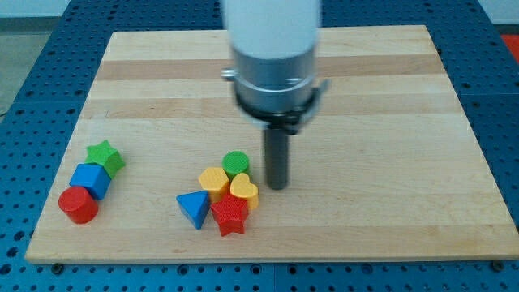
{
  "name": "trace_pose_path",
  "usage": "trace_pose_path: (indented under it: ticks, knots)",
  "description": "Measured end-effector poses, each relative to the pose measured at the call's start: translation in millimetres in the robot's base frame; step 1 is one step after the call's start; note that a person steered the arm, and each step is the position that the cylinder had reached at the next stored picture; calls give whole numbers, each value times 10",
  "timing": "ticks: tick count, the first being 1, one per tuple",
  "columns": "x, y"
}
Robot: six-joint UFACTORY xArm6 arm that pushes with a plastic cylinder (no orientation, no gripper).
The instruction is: Place your arm to the bottom left of the triangle
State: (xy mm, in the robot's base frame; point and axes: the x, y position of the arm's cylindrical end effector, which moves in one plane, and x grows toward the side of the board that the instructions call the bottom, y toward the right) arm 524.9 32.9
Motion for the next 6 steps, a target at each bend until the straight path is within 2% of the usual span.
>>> trace_pose_path:
  ticks: [1, 2, 4, 5, 6]
  knots:
    - [531, 583]
    - [928, 36]
    - [930, -1233]
    - [927, -1689]
    - [659, -1294]
